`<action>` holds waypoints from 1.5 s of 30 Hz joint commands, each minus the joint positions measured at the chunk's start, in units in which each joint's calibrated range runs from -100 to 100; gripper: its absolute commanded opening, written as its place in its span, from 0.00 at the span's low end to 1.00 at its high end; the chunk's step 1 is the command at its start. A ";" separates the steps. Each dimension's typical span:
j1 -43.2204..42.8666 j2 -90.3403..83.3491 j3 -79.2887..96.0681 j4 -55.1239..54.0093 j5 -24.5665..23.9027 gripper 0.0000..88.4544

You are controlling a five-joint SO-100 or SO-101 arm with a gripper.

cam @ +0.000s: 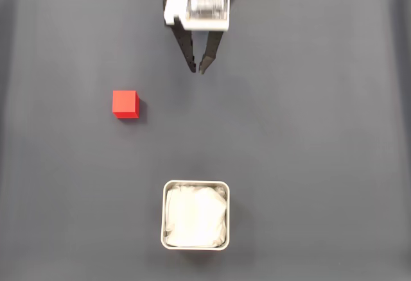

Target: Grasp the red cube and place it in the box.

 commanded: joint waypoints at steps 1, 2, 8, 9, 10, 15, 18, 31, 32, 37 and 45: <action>-0.29 8.36 -16.28 -0.09 0.59 0.00; -0.21 9.92 -18.93 0.32 0.63 0.00; 0.21 17.38 -31.25 4.83 1.17 0.00; 0.42 18.50 -32.98 5.90 1.22 0.00; 0.64 19.72 -34.62 6.80 1.17 0.00; 2.34 24.74 -42.56 10.82 1.17 0.00; 4.12 27.26 -46.03 12.05 1.32 0.00; 15.13 35.23 -53.87 15.32 1.32 0.00; 15.91 35.57 -54.06 15.32 1.32 0.00; 19.39 37.13 -54.24 15.32 1.66 0.01; 23.01 39.47 -53.69 15.32 1.71 0.01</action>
